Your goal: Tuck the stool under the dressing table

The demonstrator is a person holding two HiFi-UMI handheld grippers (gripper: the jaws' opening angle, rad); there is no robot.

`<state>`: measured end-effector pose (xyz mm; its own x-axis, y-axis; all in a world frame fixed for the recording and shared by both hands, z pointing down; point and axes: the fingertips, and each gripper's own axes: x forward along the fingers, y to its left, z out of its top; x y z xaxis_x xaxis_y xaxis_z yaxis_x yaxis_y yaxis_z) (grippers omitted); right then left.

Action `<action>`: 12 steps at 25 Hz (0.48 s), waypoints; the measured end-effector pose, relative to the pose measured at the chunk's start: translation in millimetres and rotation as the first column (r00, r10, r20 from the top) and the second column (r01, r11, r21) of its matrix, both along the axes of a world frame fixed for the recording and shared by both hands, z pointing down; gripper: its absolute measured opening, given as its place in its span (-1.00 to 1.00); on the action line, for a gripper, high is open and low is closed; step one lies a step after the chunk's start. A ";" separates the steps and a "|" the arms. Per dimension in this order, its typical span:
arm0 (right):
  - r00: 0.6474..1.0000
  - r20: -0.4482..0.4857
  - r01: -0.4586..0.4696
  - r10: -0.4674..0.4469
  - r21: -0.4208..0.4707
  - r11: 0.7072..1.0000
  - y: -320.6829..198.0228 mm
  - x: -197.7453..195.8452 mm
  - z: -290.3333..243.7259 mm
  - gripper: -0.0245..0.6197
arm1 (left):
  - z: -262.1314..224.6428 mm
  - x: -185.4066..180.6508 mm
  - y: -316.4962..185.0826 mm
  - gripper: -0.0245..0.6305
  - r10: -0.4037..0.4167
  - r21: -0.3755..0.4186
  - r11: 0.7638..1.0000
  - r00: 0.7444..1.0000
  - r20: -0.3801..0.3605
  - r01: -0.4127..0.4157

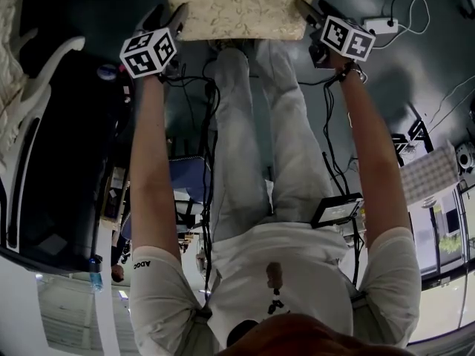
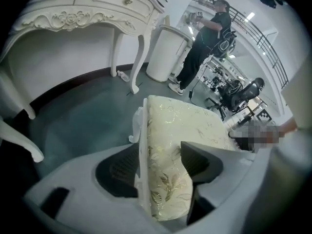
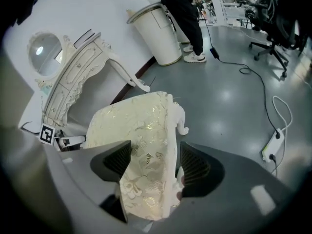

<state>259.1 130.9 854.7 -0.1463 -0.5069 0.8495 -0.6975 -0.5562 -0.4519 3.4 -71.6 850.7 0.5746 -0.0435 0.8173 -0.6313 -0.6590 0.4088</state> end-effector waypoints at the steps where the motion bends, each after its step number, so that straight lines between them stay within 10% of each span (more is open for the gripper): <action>1: 1.000 0.021 -0.014 0.013 0.008 1.000 -1.1 -1.5 -1.5 0.08 | -0.3 -1.4 -0.6 -0.07 -0.020 -0.017 1.000 1.000 -0.012 0.020; 6: 0.995 0.086 0.048 -0.049 0.009 0.999 -4.6 -24.0 -4.4 0.11 | -2.0 -1.0 7.3 -0.09 -0.093 -0.108 0.991 0.993 -0.076 0.085; 12: 0.995 0.064 0.079 -0.076 -0.037 0.996 -8.6 -21.9 -3.7 0.05 | -1.2 5.6 22.0 -0.08 0.007 -0.084 0.996 0.999 -0.044 -0.011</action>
<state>237.2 122.3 851.0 -0.2376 -0.4586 0.8563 -0.7099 -0.5197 -0.4753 9.0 -49.6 849.4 0.6101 0.0297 0.7918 -0.6056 -0.6269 0.4901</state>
